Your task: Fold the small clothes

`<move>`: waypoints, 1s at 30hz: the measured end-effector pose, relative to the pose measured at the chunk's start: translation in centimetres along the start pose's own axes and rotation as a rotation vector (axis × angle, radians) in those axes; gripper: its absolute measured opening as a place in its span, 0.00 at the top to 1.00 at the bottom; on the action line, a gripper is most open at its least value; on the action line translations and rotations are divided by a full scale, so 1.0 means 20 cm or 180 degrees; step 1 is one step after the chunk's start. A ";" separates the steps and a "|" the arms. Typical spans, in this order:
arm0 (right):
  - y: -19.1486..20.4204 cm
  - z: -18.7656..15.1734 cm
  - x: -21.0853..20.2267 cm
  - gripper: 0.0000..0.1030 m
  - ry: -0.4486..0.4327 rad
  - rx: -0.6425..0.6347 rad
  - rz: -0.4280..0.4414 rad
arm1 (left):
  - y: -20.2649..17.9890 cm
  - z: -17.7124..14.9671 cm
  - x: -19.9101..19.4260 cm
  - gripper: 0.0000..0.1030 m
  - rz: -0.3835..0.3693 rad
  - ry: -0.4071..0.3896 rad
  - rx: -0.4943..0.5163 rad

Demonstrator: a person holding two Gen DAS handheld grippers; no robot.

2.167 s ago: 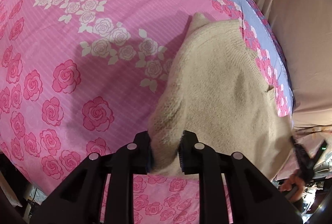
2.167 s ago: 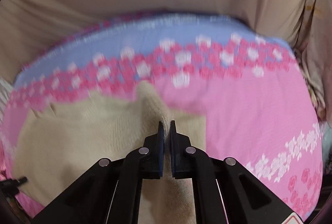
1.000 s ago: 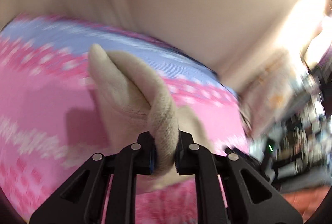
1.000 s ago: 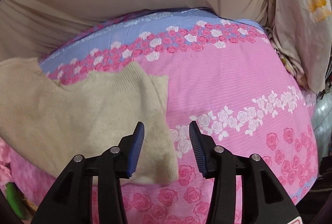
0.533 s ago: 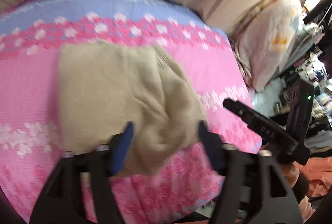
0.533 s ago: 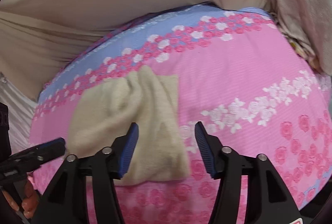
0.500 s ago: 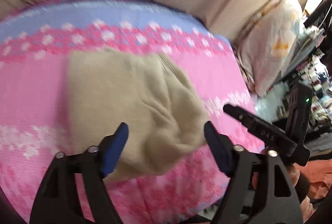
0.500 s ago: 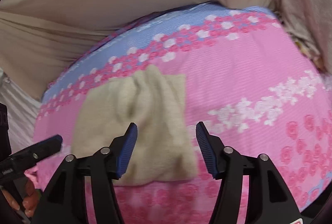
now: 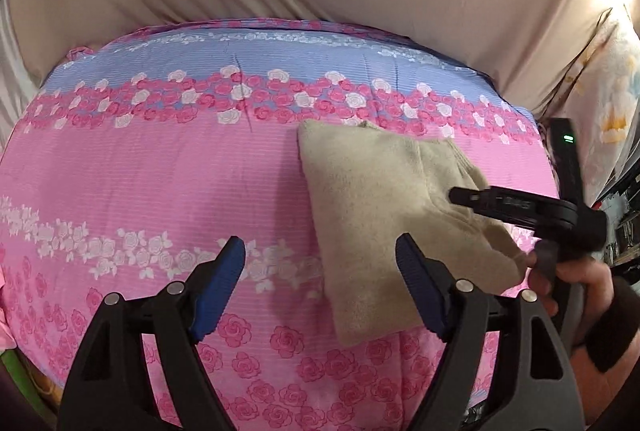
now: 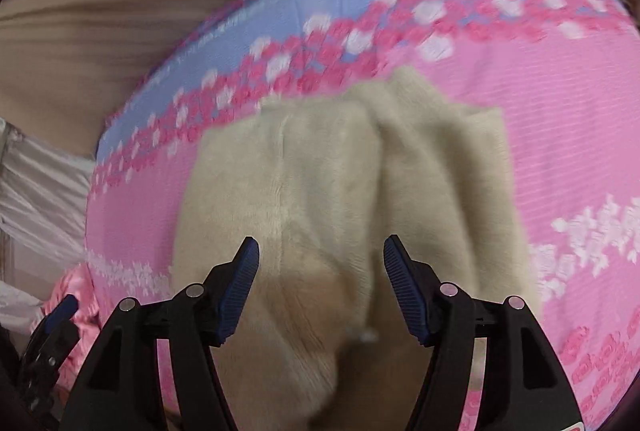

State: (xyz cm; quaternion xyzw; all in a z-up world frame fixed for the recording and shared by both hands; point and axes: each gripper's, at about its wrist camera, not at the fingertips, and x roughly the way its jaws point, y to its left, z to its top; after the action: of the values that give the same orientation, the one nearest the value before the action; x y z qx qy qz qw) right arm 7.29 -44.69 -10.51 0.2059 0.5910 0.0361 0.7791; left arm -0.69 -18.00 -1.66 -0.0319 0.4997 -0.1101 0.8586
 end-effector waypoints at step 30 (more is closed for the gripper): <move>-0.36 -0.34 -0.22 0.41 -0.0194 0.0612 0.0285 | -0.37 0.05 0.29 0.22 -0.0114 0.0342 0.0428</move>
State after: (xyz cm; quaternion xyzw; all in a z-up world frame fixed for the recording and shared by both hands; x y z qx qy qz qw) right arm -1.83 -50.69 -10.59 0.3069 0.5580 0.0078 0.7710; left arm 1.65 -26.57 -4.87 0.0228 0.5359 -0.1603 0.8286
